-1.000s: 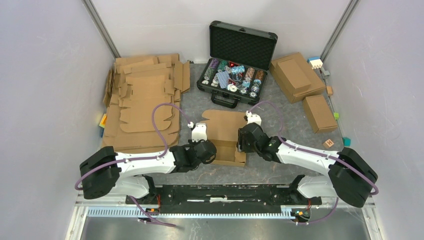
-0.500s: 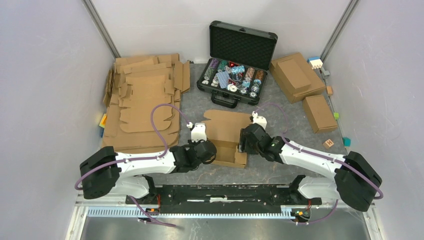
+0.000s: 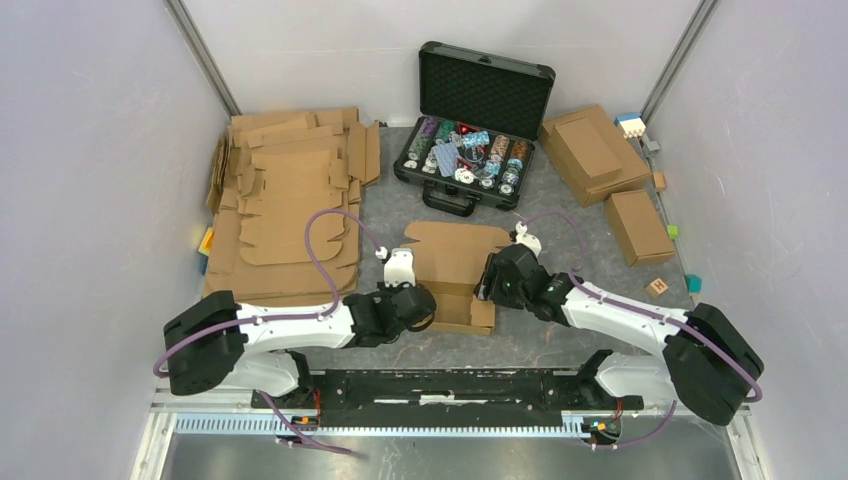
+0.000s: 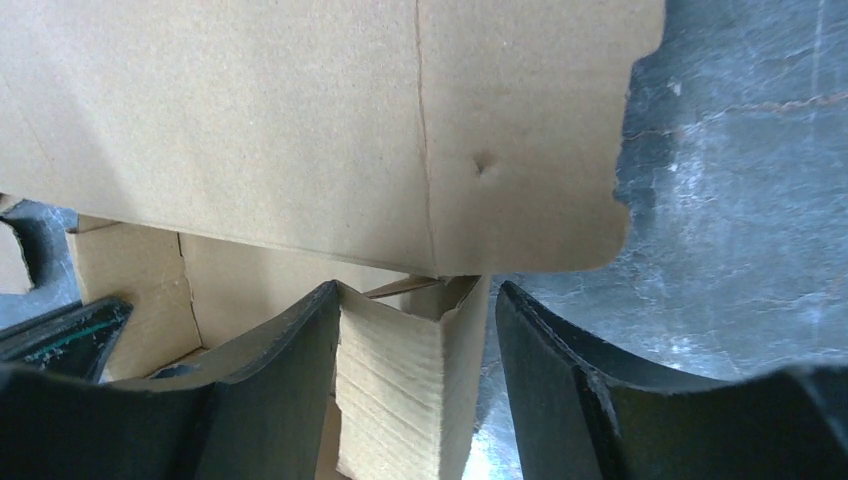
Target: Fold the paper box
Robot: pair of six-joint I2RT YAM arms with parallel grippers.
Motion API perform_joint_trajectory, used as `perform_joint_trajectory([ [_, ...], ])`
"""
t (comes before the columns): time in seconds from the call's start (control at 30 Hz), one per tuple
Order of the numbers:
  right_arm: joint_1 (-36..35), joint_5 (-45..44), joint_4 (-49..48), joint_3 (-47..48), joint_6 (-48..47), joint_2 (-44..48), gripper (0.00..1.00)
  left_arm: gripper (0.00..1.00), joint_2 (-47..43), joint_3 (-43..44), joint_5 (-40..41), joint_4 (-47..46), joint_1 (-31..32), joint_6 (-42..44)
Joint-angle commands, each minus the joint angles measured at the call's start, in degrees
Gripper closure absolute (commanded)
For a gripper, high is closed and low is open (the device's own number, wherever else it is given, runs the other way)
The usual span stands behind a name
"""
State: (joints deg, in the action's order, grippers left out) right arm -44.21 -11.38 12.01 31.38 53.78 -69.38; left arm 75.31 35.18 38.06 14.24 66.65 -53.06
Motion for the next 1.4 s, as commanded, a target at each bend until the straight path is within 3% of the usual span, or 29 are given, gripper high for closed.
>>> perform_joint_trajectory([
  [0.0,0.26,0.87,-1.39,0.82,6.68,-2.18,0.38,0.97,-0.06,0.35,4.81,-1.50,1.43,-4.34],
  [0.1,0.26,0.43,0.73,1.23,8.37,-2.69,0.45,0.98,-0.32,-0.12,6.17,-1.50,2.03,-6.09],
  [0.23,0.22,-2.53,3.61,0.82,10.17,-1.32,0.64,0.98,-0.58,-0.32,7.42,-1.47,2.61,-7.20],
  [0.47,0.18,-4.62,6.80,1.43,11.07,-0.42,0.67,0.98,-0.68,-0.29,8.46,-1.41,3.11,-7.49],
  [0.53,0.17,-4.41,6.01,1.34,9.81,-0.53,0.62,0.98,-0.63,-0.13,8.52,-1.41,3.22,-7.42],
  [0.67,0.17,-1.55,2.72,1.25,3.34,0.00,0.32,0.98,-0.37,0.18,8.59,-1.40,3.49,-6.98],
  [0.73,0.24,1.23,-2.39,-1.24,1.17,2.01,0.26,0.98,-0.23,0.30,8.52,-1.41,3.59,-6.68],
  [0.87,0.22,3.19,-6.00,-4.04,0.13,4.67,0.24,0.98,-0.08,0.49,8.43,-1.41,3.67,-6.43],
  [1.13,0.08,4.93,-3.76,-1.59,-5.08,1.75,0.34,0.98,0.49,1.16,8.43,-1.41,4.05,-5.84],
  [1.37,0.52,-0.94,0.28,-2.27,-6.53,6.01,0.27,0.98,0.84,1.47,8.77,-0.71,4.13,-5.75],
])
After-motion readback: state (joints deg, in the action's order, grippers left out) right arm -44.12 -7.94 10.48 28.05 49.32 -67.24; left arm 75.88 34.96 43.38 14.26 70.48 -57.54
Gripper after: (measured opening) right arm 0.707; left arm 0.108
